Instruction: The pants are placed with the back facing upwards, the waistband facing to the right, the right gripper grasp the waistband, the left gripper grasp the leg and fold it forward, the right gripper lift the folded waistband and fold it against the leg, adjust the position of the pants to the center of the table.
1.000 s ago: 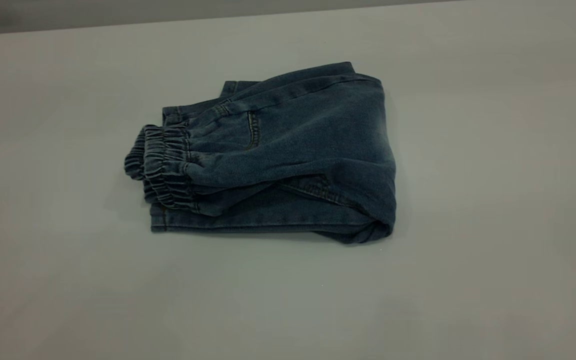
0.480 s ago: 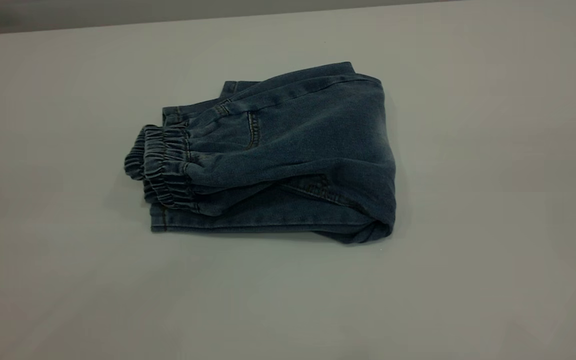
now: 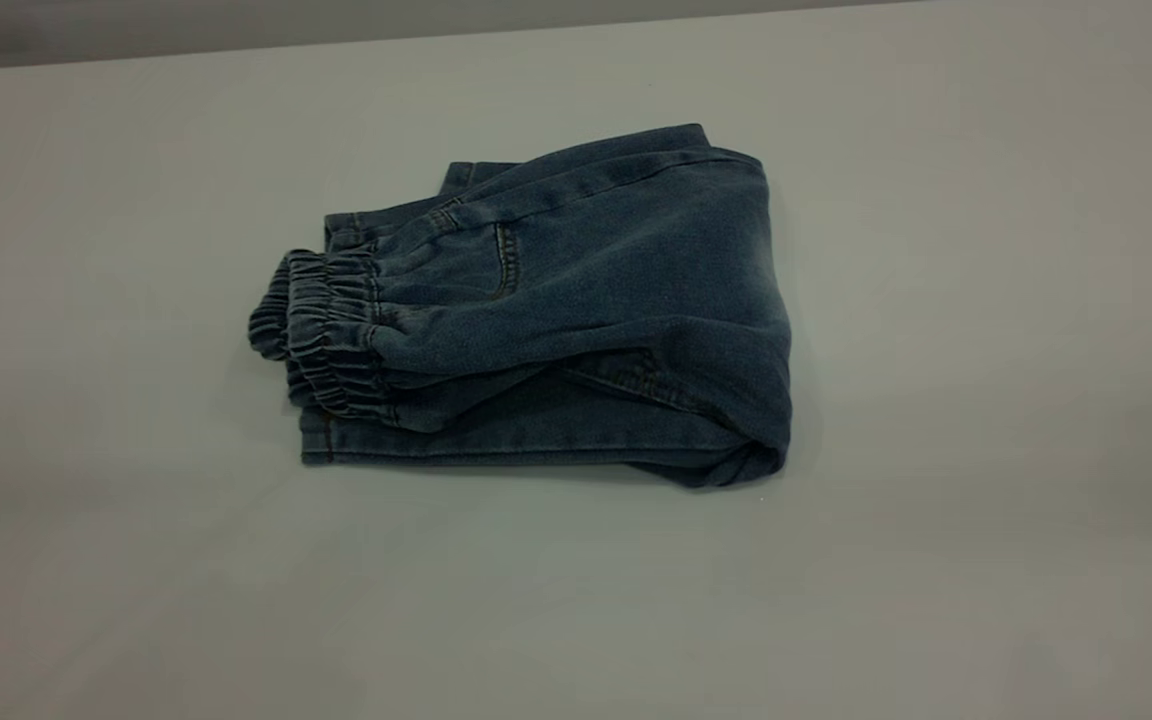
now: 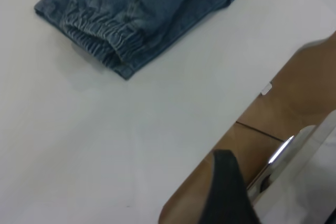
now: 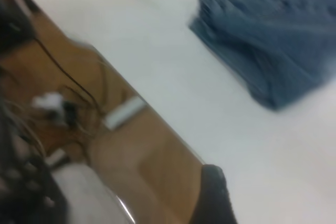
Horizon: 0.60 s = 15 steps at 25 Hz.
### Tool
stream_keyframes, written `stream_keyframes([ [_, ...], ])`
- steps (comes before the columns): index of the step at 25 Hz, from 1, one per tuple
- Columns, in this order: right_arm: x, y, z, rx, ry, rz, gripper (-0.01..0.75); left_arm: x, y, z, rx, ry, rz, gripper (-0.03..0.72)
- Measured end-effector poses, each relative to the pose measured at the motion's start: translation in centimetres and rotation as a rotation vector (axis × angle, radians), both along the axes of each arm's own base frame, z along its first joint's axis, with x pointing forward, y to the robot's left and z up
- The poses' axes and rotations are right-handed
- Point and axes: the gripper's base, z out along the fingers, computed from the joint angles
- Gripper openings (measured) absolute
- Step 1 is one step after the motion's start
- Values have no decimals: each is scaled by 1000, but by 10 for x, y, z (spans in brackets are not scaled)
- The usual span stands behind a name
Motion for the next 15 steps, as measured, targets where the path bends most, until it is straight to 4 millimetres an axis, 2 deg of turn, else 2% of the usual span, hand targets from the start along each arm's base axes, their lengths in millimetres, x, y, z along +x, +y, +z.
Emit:
stream_keyframes([
  [3, 2, 1, -19, -54, 49, -3, 461, -10, 7, -2, -30, -42, 0, 454],
  [7, 3, 1, -19, -51, 51, -5, 459, -23, 17, -9, -68, -96, 1, 454],
  [10, 2, 1, -19, -50, 54, -5, 459, -31, 23, -22, -87, -112, 9, 454],
  [15, 2, 1, -19, -51, 55, -4, 459, -32, 24, -43, -170, -157, 50, 454],
])
